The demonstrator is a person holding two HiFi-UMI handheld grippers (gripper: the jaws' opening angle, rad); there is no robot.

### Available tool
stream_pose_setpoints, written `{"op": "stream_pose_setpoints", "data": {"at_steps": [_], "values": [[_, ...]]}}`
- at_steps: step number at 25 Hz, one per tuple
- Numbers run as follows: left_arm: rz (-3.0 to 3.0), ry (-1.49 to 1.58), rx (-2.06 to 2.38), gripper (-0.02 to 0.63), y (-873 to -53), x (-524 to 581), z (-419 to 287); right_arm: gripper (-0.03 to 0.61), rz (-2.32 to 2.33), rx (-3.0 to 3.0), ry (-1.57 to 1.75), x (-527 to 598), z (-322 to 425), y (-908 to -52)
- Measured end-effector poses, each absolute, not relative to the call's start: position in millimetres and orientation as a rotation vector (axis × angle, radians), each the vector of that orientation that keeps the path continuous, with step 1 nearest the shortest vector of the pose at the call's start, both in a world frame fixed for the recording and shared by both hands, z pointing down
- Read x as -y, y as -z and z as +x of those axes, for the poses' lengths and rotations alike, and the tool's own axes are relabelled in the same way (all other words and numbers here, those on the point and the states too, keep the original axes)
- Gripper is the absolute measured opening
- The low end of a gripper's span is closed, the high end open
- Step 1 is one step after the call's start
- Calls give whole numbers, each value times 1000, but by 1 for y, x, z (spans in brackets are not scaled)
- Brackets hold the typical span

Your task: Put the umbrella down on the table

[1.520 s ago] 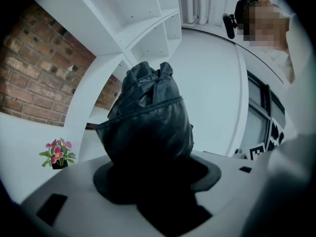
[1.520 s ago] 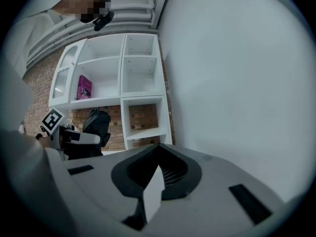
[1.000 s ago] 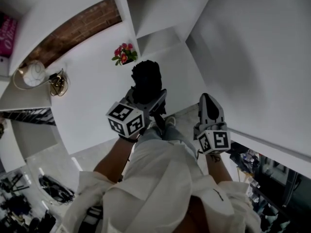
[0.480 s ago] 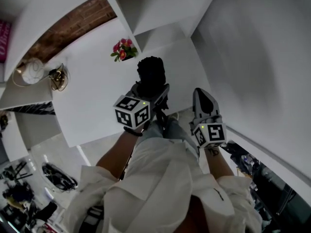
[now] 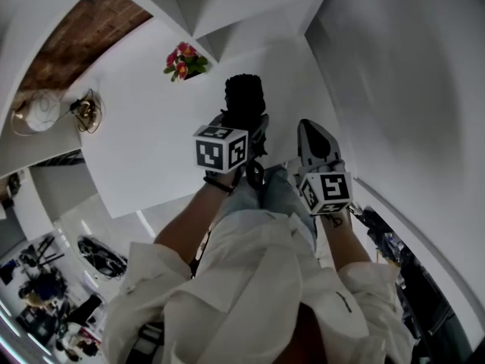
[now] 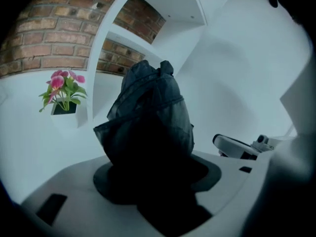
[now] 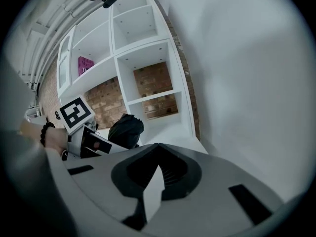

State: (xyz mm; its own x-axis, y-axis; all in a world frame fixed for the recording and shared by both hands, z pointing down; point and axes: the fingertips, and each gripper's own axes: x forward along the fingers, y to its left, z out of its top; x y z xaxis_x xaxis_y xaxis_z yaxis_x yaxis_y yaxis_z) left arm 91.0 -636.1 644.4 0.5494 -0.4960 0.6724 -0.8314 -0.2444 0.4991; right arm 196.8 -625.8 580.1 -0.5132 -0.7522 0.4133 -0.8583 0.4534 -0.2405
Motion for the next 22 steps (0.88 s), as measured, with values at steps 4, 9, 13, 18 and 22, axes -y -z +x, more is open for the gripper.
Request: {"op": "stream_pose_setpoints", "data": {"at_steps": [4,9,13,18,22], "values": [[1824,-560,1086,273,-671,641,92,18,1371,2447,-662,631,201,-597],[1713,-620,1097,275,-706,647,86,18,1347,2450,-693,635,198,-612],[1635,-658,1097,278,-732,651,78,18,1344,2453,-711,637,195,-620],[1568,-690,1088,282,-749,655,75,18,1336,2455,-719,635,197,-619],[1562,-706,1086,288,-754,658,77,18,1350,2450,-722,633,202,-619]]}}
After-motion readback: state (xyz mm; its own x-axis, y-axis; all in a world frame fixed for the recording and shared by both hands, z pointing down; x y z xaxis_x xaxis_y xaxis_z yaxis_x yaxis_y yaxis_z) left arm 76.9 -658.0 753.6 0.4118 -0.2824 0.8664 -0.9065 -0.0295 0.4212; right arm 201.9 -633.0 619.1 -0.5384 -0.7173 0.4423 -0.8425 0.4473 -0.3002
